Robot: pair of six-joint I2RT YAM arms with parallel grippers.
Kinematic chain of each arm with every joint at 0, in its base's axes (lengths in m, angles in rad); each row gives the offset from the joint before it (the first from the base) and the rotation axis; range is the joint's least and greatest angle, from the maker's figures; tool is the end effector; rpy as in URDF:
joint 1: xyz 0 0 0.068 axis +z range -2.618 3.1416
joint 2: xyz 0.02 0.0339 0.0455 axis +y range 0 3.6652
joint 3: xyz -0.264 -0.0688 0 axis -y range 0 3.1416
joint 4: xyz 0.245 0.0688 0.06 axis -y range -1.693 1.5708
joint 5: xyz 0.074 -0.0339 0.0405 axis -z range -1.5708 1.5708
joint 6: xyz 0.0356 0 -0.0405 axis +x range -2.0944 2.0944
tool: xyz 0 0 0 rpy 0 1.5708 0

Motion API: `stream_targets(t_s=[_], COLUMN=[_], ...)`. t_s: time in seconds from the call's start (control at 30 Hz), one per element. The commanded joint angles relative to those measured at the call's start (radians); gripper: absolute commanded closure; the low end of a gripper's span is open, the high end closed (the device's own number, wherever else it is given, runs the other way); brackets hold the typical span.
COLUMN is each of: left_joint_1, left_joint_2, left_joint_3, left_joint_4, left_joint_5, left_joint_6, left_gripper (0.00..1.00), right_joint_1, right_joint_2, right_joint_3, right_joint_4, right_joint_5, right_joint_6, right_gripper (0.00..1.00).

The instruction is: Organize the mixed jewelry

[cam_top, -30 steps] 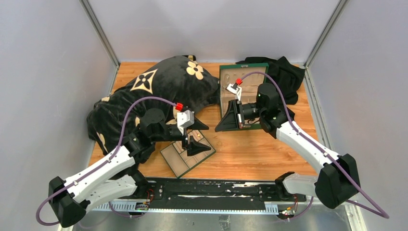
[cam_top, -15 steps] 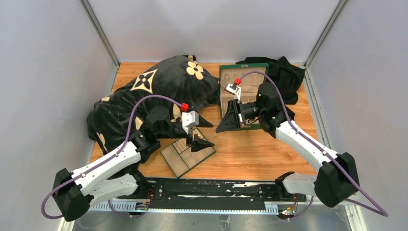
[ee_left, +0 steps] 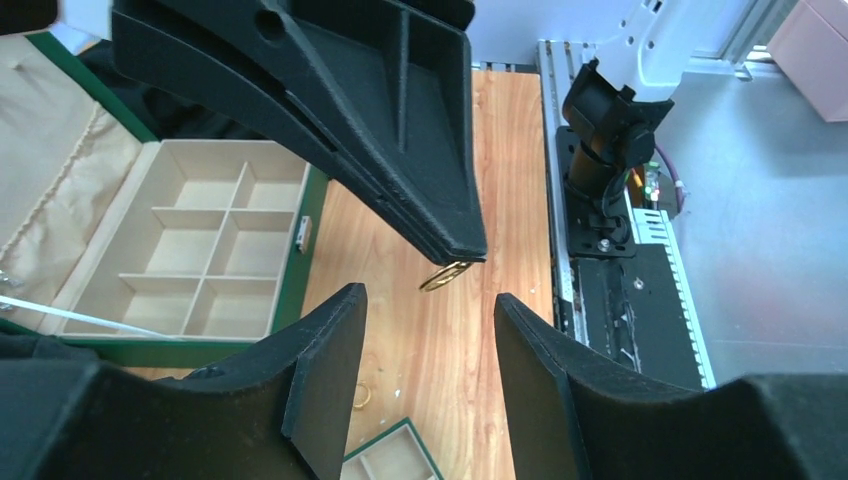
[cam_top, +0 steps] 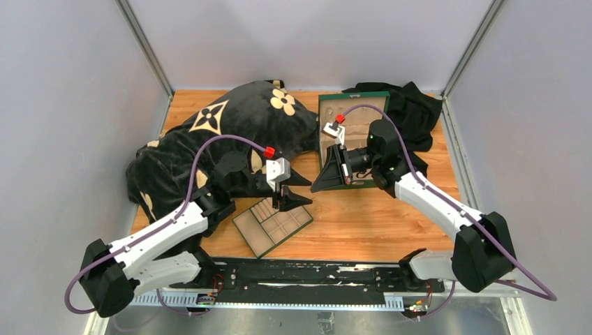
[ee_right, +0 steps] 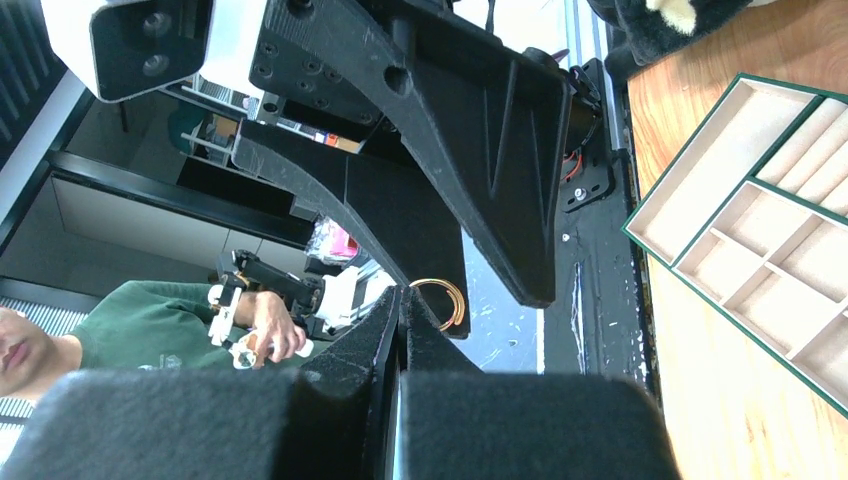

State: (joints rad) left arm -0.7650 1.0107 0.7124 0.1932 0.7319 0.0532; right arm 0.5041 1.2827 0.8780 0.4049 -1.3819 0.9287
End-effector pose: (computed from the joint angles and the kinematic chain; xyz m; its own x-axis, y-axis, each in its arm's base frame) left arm 0.1505 -0.1775 0.3120 -0.0227 0.0766 -0.9968 0.9972 0.0724 -0.0171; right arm 0.2235 0.1632 0.3253 -0.7613 -0.2482 -0.5990 -0.5695 -0.1857 0.8007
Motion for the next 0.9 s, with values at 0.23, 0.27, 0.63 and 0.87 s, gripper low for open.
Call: stream_targets(t_s=[0.23, 0.27, 0.63, 0.87], left_joint_1=[0.047, 0.048, 0.052, 0.056], left_joint_2=[-0.004, -0.001, 0.011, 0.015], left_joint_3=[0.037, 0.039, 0.04, 0.038], left_joint_4=[0.049, 0.049, 0.049, 0.049], left_joint_5=[0.06, 0.065, 0.09, 0.086], left_joint_6=[0.023, 0.022, 0.012, -0.006], left_gripper=[0.44, 0.45, 0.68, 0.79], right_joint_1=[0.016, 0.017, 0.019, 0.019], right_joint_2=[0.03, 0.032, 0.036, 0.037], right_joint_3=[0.031, 0.031, 0.027, 0.024], right_joint_4=[0.04, 0.04, 0.039, 0.039], right_joint_5=[-0.034, -0.035, -0.034, -0.031], right_joint_6=[0.011, 0.011, 0.007, 0.006], right_gripper=[1.0, 1.0, 1.0, 1.0])
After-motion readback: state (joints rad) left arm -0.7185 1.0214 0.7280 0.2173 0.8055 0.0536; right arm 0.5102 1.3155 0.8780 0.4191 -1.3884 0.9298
